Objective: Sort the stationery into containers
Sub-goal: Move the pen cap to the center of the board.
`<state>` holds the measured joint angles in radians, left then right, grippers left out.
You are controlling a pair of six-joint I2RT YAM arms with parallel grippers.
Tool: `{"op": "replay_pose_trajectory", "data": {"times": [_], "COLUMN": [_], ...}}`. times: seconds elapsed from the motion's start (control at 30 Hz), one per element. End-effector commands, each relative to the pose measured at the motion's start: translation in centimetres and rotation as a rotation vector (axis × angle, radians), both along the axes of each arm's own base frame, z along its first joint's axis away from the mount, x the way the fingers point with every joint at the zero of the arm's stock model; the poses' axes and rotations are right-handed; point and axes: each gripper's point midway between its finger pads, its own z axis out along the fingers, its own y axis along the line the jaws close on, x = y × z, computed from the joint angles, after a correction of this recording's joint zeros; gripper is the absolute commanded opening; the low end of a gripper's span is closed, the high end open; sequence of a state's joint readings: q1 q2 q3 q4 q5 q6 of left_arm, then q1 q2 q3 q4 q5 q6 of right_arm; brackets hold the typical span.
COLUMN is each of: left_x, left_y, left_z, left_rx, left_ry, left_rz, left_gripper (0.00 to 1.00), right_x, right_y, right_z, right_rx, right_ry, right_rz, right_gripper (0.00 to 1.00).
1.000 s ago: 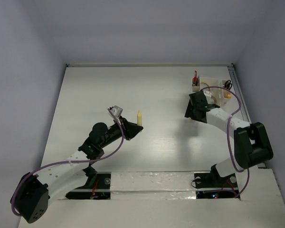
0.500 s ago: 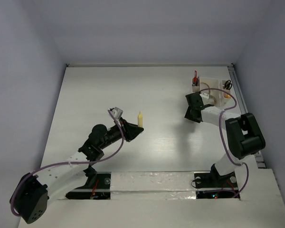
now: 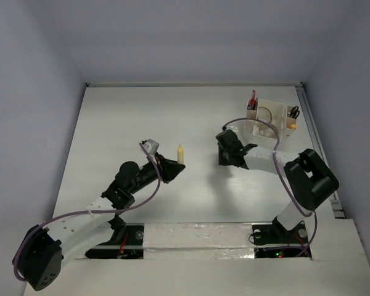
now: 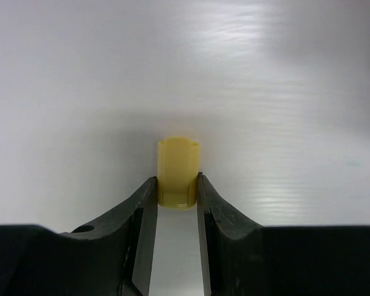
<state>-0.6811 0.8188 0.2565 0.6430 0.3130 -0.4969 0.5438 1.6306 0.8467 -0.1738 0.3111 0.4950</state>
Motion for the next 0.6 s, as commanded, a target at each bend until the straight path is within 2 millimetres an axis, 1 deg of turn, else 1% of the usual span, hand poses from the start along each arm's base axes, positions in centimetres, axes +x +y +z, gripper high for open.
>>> {"op": "replay_pose_trajectory", "data": {"times": [0.0, 0.03, 0.07, 0.13, 0.17, 0.2, 0.3, 0.33, 0.37, 0.43, 0.47, 0.53, 0.57], "left_x": [0.7, 0.7, 0.8, 1.4, 1.4, 1.8, 2.0, 2.1, 2.1, 2.4, 2.4, 2.6, 2.6], "left_y": [0.8, 1.1, 1.5, 2.3, 2.8, 3.2, 3.7, 3.7, 3.7, 3.7, 3.7, 3.8, 3.8], "left_z": [1.9, 1.7, 2.1, 1.9, 2.3, 2.3, 2.2, 2.1, 1.9, 1.7, 1.6, 1.6, 1.6], "left_rx": [-0.021, -0.014, -0.021, -0.007, -0.013, -0.011, -0.005, 0.0, 0.006, 0.015, 0.019, 0.022, 0.023], "left_ry": [-0.084, -0.08, -0.093, -0.097, -0.11, -0.112, -0.117, -0.117, -0.115, -0.109, -0.108, -0.111, -0.11], "left_rz": [0.059, 0.075, 0.095, 0.151, 0.172, 0.204, 0.231, 0.234, 0.236, 0.244, 0.246, 0.25, 0.253], "left_gripper": [0.0, 0.0, 0.0, 0.0, 0.0, 0.0, 0.0, 0.0, 0.0, 0.0, 0.0, 0.0, 0.0], "right_x": [-2.7, -2.4, -2.8, -2.5, -2.7, -2.8, -2.7, -2.8, -3.0, -2.8, -2.6, -2.2, -2.2], "right_y": [7.7, 8.7, 9.5, 10.2, 10.7, 10.5, 10.3, 10.3, 10.9, 10.6, 10.4, 10.2, 10.3], "right_z": [0.7, 1.3, 1.0, 1.3, 1.3, 0.9, 0.7, 0.6, 0.9, 0.9, 1.0, 1.7, 2.6], "right_rx": [0.041, 0.035, 0.051, 0.047, 0.058, 0.039, -0.003, -0.007, 0.016, -0.002, -0.015, -0.034, -0.02], "right_ry": [0.023, 0.009, 0.031, 0.016, 0.021, 0.032, 0.048, 0.048, 0.052, 0.062, 0.063, 0.059, 0.043], "right_rz": [0.351, 0.412, 0.464, 0.538, 0.582, 0.601, 0.638, 0.647, 0.68, 0.664, 0.653, 0.633, 0.625], "right_gripper": [0.26, 0.26, 0.26, 0.27, 0.27, 0.28, 0.34, 0.39, 0.43, 0.53, 0.55, 0.62, 0.64]}}
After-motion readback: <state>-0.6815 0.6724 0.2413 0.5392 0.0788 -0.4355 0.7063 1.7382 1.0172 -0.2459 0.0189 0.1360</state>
